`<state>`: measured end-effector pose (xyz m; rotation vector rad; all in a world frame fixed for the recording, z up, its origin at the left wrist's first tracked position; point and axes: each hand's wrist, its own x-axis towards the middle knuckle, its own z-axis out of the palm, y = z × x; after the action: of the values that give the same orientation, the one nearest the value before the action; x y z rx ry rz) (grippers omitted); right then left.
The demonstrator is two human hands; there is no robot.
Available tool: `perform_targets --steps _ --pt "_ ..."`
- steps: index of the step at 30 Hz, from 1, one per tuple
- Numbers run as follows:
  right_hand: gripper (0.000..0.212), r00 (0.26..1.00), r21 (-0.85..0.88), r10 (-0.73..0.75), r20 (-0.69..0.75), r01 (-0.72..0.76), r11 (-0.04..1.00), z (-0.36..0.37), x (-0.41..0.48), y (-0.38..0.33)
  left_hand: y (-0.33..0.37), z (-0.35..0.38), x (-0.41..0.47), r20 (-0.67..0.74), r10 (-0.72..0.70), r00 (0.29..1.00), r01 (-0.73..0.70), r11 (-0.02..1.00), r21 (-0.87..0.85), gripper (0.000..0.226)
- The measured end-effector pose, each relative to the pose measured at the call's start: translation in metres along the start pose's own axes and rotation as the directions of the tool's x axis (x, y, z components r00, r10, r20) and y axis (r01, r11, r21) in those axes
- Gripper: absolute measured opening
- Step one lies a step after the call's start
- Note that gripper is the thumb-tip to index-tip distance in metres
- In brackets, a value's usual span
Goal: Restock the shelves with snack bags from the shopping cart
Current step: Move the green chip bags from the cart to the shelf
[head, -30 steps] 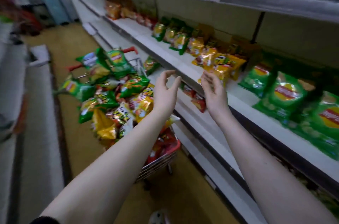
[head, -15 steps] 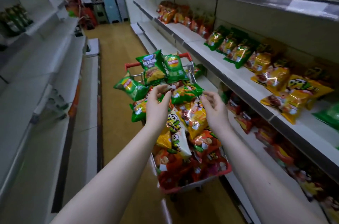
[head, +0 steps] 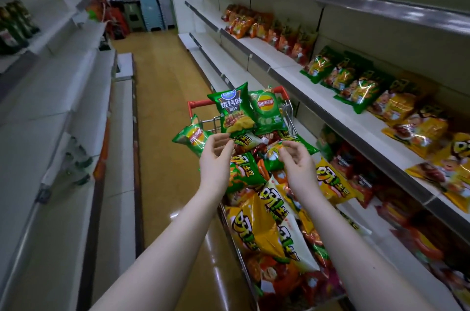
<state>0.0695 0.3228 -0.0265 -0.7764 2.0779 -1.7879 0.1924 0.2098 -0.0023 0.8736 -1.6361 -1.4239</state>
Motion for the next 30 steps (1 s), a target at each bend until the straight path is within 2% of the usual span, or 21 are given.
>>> perform_targets --steps 6,12,16,21,25,30 --pt "0.016 0.999 -0.010 0.038 0.029 -0.038 0.999 0.004 0.055 0.017 -0.019 0.018 0.040 -0.048 -0.044 0.998 0.045 0.999 0.027 0.014" --pt "0.026 0.989 -0.032 0.086 0.119 -0.082 0.996 0.022 0.139 0.041 -0.035 0.050 0.102 -0.134 -0.112 0.985 0.124 0.988 0.092 0.023" --pt "0.033 0.971 -0.032 0.104 0.214 -0.100 0.994 0.045 0.197 0.059 -0.055 0.071 0.160 -0.133 -0.188 0.973 0.209 0.963 0.168 0.042" --pt "0.043 0.952 -0.099 0.140 0.274 -0.117 0.988 0.079 0.258 0.087 -0.093 0.085 0.213 -0.166 -0.290 0.942 0.318 0.932 0.175 0.060" --pt "0.051 0.934 -0.122 0.172 0.314 -0.140 0.983 0.098 0.280 0.102 -0.114 0.094 0.241 -0.179 -0.359 0.916 0.385 0.911 0.148 0.073" --pt "0.051 0.930 -0.101 0.188 0.317 -0.164 0.981 0.103 0.281 0.113 -0.123 0.102 0.247 -0.182 -0.362 0.914 0.389 0.910 0.145 0.070"
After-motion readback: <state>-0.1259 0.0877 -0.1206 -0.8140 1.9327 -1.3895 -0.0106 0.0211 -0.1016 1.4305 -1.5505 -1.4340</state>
